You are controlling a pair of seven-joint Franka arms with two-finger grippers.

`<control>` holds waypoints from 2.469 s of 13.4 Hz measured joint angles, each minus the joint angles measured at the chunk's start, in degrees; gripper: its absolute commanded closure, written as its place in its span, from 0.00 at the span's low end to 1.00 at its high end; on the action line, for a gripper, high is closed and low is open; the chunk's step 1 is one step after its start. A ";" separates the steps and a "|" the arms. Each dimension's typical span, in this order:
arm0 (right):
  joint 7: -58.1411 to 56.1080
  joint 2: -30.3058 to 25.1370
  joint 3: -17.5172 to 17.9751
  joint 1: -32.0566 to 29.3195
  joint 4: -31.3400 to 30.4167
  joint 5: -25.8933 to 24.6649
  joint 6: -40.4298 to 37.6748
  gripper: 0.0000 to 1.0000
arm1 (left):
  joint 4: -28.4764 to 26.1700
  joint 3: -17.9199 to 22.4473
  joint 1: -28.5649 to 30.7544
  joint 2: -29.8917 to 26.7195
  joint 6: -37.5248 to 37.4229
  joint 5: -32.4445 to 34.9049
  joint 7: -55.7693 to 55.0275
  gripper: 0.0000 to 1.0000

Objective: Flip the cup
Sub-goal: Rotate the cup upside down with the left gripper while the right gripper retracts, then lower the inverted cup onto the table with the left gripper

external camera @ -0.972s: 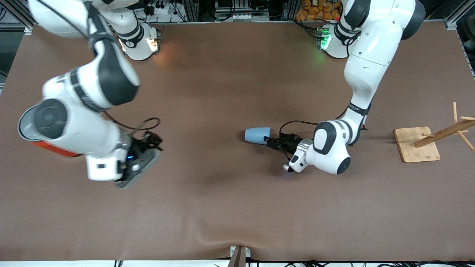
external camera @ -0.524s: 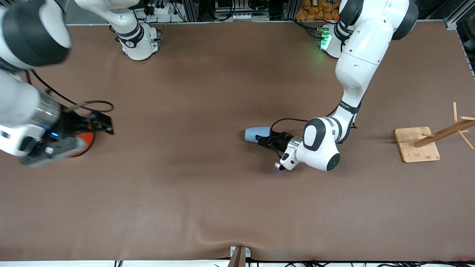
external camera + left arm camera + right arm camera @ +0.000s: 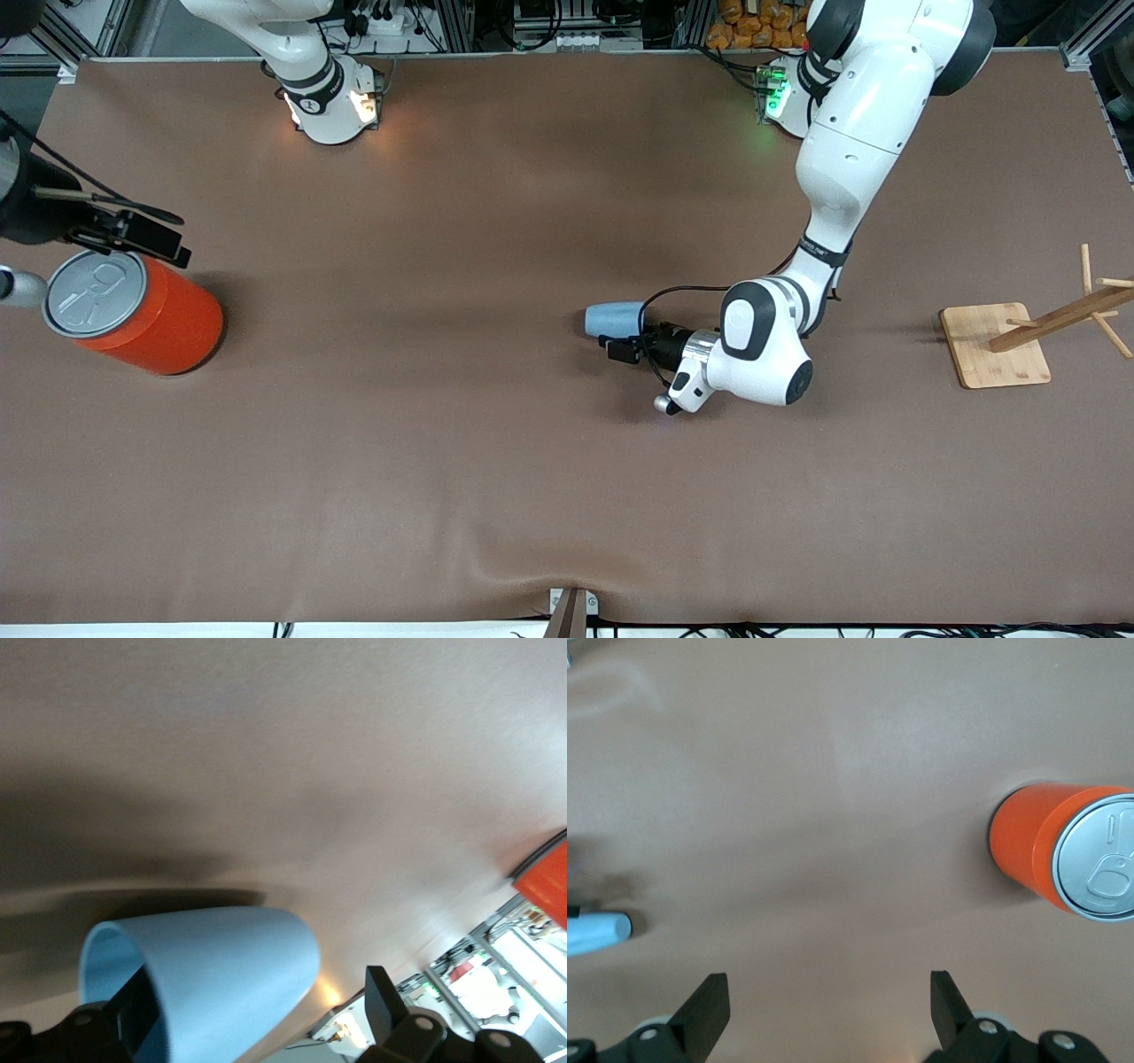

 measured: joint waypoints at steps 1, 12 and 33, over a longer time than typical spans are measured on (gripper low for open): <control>0.42 -3.85 -0.21 -0.27 -5.97 0.00 3.39 0.00 | 0.02 0.00 -0.29 0.00 0.14 -0.70 0.00 0.02; -4.64 -11.74 -3.88 -1.39 -17.30 -0.05 8.46 0.00 | 1.63 0.51 -0.53 -1.55 -1.29 12.24 -1.30 1.00; -4.76 -11.76 -3.21 -1.49 -15.58 0.01 2.88 0.00 | -2.85 2.23 15.21 -14.40 6.44 61.72 -11.36 1.00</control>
